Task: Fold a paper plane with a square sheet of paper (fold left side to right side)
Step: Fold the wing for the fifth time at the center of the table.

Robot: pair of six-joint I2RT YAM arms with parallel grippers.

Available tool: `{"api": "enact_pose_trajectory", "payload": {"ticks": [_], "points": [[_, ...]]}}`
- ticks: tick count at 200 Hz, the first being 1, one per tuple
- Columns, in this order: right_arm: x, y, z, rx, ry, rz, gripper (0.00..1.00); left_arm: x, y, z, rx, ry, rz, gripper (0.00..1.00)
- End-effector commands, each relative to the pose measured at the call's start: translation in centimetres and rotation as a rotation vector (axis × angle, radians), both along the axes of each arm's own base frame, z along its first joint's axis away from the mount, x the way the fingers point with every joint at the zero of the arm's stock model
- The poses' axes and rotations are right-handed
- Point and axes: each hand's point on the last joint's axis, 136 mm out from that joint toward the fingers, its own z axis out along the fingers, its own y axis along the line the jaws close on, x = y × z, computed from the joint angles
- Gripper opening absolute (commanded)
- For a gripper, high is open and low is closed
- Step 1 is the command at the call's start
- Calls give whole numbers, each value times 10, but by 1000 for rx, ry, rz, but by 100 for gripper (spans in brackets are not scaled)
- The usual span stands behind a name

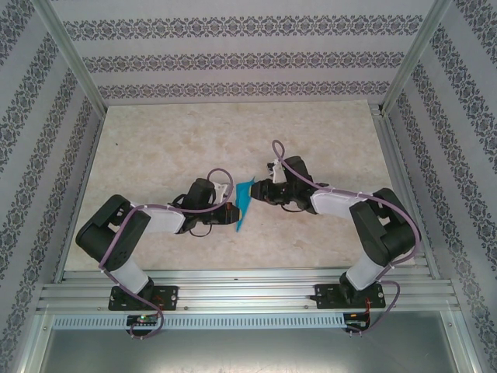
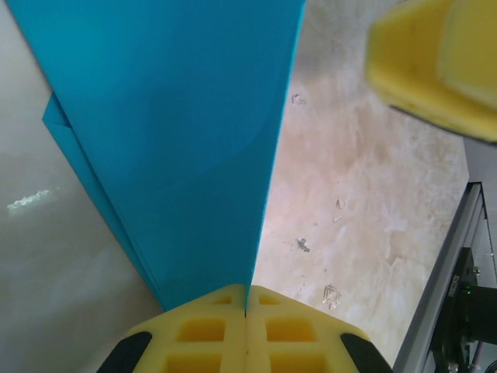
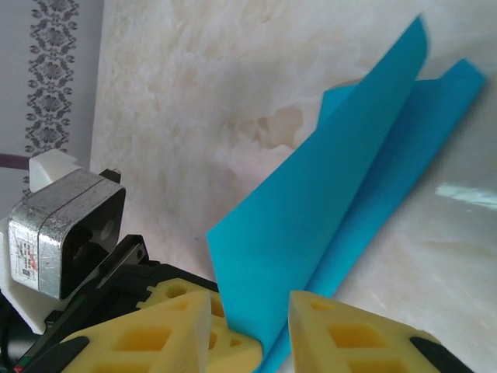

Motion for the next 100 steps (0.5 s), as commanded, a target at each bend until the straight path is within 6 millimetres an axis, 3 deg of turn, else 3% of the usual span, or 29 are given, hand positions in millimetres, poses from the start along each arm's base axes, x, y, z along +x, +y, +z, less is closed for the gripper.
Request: {"api": "enact_pose_trajectory", "payload": {"ticks": [1, 33, 100], "points": [[2, 20, 10, 86, -42, 23, 31, 5, 0, 3, -47, -1, 8, 0], [3, 29, 1, 69, -20, 29, 31, 2, 1, -8, -44, 28, 7, 0], [3, 28, -7, 43, 1, 23, 29, 3, -1, -22, -62, 77, 15, 0]]}}
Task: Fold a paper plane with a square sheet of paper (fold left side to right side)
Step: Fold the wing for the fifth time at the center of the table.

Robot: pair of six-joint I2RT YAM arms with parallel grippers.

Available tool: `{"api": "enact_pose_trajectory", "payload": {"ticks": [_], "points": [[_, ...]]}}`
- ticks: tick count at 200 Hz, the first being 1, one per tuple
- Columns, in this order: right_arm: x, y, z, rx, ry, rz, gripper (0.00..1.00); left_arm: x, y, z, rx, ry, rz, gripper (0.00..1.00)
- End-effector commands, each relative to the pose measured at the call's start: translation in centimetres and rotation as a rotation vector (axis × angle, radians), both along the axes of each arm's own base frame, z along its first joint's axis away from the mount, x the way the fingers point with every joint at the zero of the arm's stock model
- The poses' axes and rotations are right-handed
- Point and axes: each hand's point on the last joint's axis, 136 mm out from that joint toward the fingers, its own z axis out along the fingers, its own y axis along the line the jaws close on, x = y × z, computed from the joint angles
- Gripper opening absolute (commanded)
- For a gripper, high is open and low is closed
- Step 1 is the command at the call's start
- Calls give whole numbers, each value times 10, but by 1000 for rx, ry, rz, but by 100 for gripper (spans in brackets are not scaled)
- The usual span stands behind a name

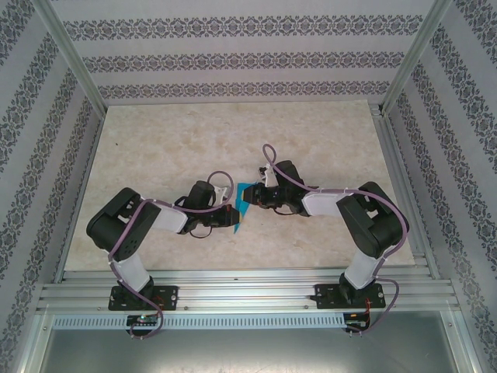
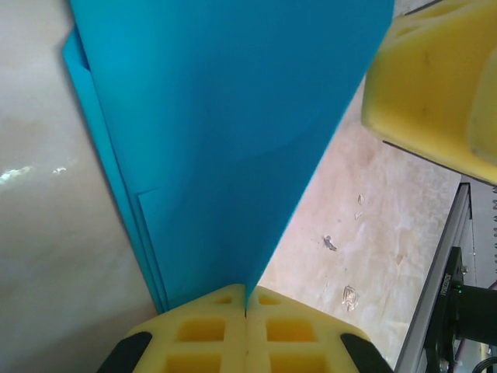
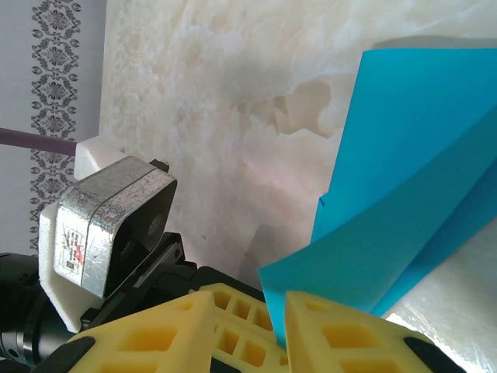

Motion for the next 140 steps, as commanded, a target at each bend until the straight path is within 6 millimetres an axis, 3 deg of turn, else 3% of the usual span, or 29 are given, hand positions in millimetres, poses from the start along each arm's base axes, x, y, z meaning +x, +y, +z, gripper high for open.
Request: {"api": "enact_pose_trajectory", "payload": {"ticks": [1, 140], "points": [[8, 7, 8, 14, -33, 1, 29, 5, 1, 0, -28, -3, 14, 0], [14, 18, -3, 18, -16, 6, 26, 10, 6, 1, -111, 78, 33, 0]]}}
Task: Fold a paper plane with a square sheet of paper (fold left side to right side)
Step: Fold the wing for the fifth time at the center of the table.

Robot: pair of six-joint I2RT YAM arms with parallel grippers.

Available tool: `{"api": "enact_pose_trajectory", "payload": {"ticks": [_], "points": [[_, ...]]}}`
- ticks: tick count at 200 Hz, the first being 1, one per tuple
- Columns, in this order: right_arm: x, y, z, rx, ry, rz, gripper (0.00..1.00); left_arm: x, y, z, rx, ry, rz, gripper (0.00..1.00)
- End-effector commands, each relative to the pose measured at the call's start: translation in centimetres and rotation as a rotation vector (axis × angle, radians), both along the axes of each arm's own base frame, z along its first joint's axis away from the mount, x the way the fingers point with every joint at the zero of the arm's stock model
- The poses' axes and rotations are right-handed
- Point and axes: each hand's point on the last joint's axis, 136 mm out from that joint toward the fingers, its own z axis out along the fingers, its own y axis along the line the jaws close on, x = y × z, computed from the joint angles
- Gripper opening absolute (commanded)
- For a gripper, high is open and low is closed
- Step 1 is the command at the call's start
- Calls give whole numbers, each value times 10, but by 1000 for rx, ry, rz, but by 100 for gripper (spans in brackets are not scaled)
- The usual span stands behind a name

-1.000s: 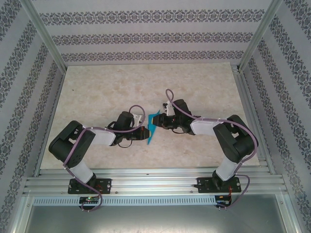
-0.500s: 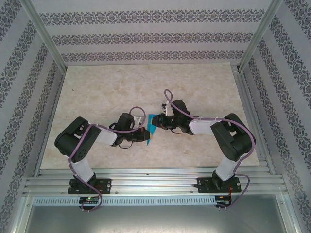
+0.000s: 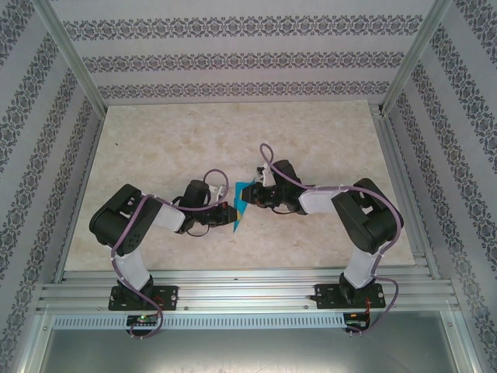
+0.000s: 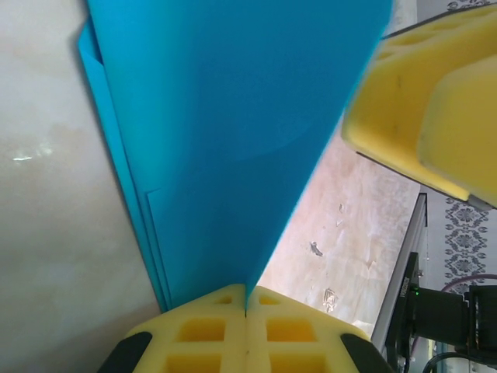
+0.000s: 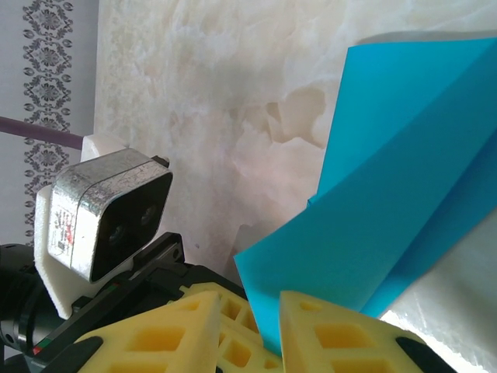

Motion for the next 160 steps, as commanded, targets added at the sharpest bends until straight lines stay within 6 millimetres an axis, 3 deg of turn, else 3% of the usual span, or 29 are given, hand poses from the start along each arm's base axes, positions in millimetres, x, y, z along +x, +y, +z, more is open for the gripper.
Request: {"api": "enact_pose_trajectory", "payload": {"ticks": [1, 44, 98, 128, 160], "points": [[9, 11, 6, 24, -31, 1, 26, 6, 1, -1, -22, 9, 10, 0], [12, 13, -4, 18, -8, -8, 25, 6, 3, -2, -19, 18, 15, 0], [15, 14, -12, 16, 5, -19, 24, 6, 7, 5, -2, 10, 11, 16], [16, 14, -15, 11, 11, -22, 24, 8, 12, 13, 17, -4, 14, 32], [15, 15, -16, 13, 14, -22, 23, 14, 26, 20, 43, -13, 39, 36]]}}
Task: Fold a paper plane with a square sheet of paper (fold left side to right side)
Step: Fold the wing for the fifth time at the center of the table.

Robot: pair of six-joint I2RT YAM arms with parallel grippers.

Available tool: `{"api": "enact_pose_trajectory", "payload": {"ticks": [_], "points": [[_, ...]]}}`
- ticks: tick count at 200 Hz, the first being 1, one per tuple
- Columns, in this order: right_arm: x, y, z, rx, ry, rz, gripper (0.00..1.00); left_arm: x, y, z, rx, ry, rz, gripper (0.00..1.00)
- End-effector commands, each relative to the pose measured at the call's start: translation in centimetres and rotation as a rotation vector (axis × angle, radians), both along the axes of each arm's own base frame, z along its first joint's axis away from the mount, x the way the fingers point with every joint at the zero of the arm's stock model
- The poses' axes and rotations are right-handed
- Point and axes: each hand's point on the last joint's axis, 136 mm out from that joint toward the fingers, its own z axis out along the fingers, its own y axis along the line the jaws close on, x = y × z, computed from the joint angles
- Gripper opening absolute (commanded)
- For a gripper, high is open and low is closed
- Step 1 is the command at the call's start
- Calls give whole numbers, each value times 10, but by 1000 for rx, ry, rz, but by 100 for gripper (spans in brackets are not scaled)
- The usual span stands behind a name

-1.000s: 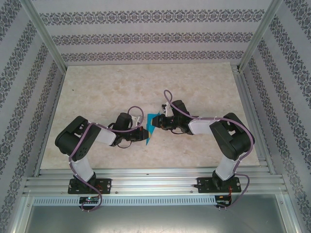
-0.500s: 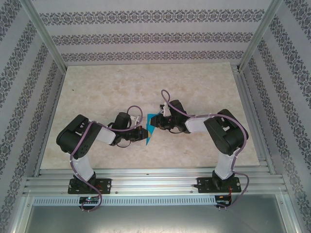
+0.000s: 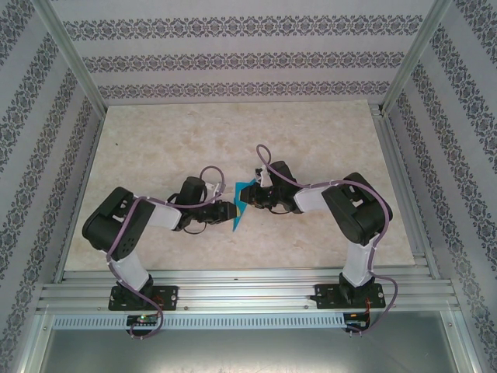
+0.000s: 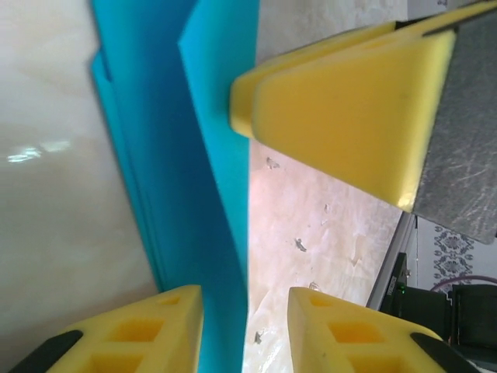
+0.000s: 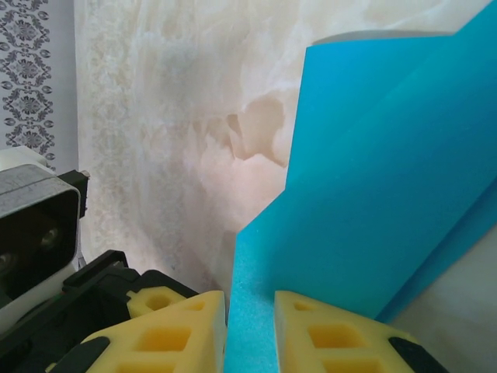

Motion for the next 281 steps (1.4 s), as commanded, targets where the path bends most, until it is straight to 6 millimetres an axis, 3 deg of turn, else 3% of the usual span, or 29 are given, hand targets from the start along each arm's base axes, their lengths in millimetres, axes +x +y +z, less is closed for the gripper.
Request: {"api": "enact_pose_trajectory", "payload": {"ticks": [1, 46, 75, 130, 232, 281], "points": [[6, 10, 5, 17, -32, 4, 23, 9, 14, 7, 39, -21, 24, 37], [6, 9, 5, 13, -33, 4, 23, 28, 14, 20, -1, -28, 23, 37], [6, 9, 5, 12, -30, 3, 22, 47, 12, 24, -19, -29, 46, 32], [5, 8, 4, 4, -27, 7, 22, 72, 9, 19, -12, -14, 59, 32], [5, 8, 3, -2, -21, 7, 22, 77, -1, 4, -28, 25, 24, 25], [4, 6, 2, -8, -20, 4, 22, 79, -1, 1, -14, 21, 25, 7]]}}
